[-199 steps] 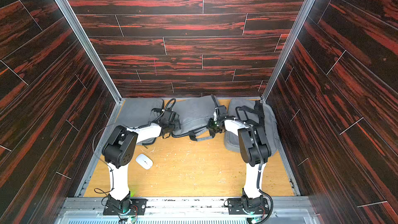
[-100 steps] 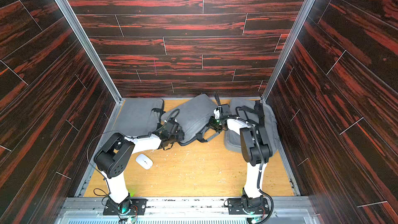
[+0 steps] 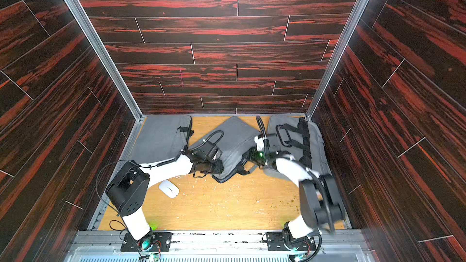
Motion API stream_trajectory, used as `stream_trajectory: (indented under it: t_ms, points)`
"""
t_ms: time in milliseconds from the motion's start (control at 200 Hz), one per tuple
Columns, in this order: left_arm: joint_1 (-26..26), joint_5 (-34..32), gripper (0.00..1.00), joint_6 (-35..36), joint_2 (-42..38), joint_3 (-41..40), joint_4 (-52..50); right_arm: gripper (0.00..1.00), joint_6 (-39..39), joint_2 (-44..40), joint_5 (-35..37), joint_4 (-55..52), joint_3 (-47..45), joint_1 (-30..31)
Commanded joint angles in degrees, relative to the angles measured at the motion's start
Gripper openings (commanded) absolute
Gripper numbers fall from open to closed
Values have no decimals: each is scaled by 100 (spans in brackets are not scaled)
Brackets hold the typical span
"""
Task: Put the mouse into the laptop bag
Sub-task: Adjust the zippered laptop bag at the center of the board.
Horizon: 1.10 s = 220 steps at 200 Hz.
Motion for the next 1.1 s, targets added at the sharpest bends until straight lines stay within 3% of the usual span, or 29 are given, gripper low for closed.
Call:
stream_trajectory:
  t_ms: [0, 165, 381, 546, 686, 807, 1097]
  points:
    - [-27, 319, 55, 176, -321, 481, -363, 41, 172, -403, 142, 84, -576, 6]
    - [-142, 396, 64, 354, -111, 773, -301, 50, 444, -133, 46, 751, -1047, 12]
    - [-207, 246, 64, 464, 325, 864, -353, 52, 891, 520, -573, 1887, -921, 11]
    - [-209, 220, 64, 455, 548, 941, -300, 51, 1007, 1064, -635, 1944, -633, 54]
    - [-203, 196, 64, 485, 555, 948, -295, 37, 1159, 1454, -622, 2066, -652, 163]
    - [-195, 40, 64, 619, 369, 901, -354, 0, 1338, 1370, -710, 2341, -930, 191]
    - [-435, -758, 63, 1416, -206, 799, -660, 0, 563, 193, -25, 417, -369, 183]
